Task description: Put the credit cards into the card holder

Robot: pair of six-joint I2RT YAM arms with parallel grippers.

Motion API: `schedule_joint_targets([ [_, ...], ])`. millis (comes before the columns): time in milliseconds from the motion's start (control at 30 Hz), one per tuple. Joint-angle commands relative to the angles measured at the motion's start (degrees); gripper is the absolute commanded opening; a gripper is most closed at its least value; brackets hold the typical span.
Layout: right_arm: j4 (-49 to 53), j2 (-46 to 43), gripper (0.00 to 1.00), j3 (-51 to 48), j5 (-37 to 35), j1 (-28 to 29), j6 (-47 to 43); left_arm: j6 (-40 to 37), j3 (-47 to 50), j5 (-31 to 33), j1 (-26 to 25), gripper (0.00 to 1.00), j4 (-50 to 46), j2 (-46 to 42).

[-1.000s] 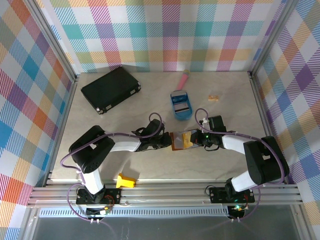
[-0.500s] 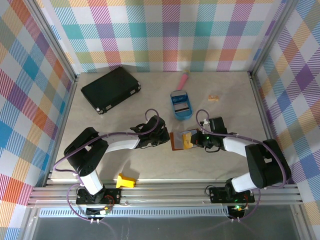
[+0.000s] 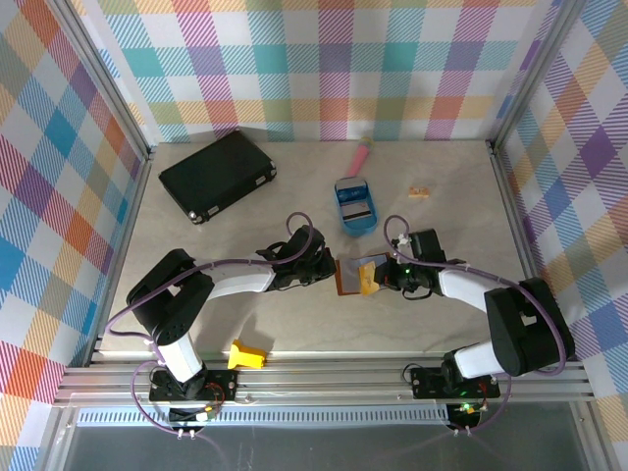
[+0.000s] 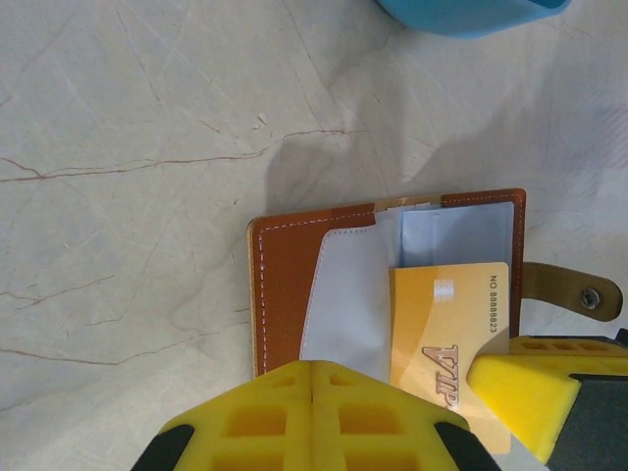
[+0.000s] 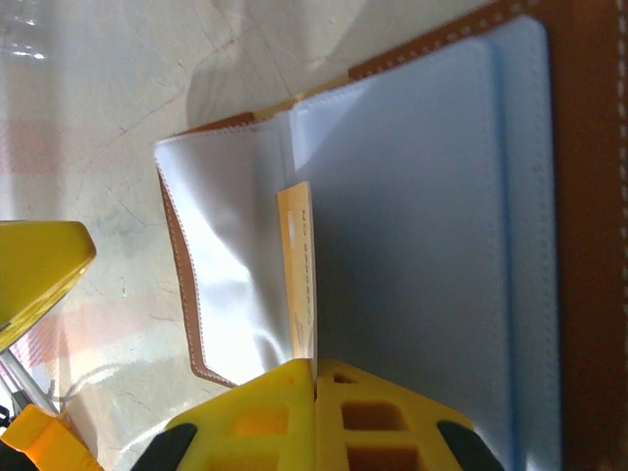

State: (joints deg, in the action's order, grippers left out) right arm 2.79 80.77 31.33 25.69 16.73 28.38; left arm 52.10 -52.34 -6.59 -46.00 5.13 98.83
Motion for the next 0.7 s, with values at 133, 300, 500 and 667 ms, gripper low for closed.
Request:
schedule_joint_targets([
  [133,4.9,-0.3,0.0,4.1,-1.1,-3.0,-4.4,0.6,0.6,-0.8,-0.2,0.02,0.9,-0.2],
  [300,2.4,1.8,0.0,4.0,0.9,-3.1,-3.4,0.6,0.6,-1.4,-0.2,0.02,1.6,0.4],
  [500,-0.8,1.8,0.0,2.0,0.9,-3.1,-0.8,-0.8,-0.1,-3.0,-0.3,0.02,2.3,1.2],
  [667,-3.8,2.4,0.0,-0.1,0.8,-3.1,1.5,-0.9,-1.2,-4.2,-0.5,0.02,4.2,3.1],
])
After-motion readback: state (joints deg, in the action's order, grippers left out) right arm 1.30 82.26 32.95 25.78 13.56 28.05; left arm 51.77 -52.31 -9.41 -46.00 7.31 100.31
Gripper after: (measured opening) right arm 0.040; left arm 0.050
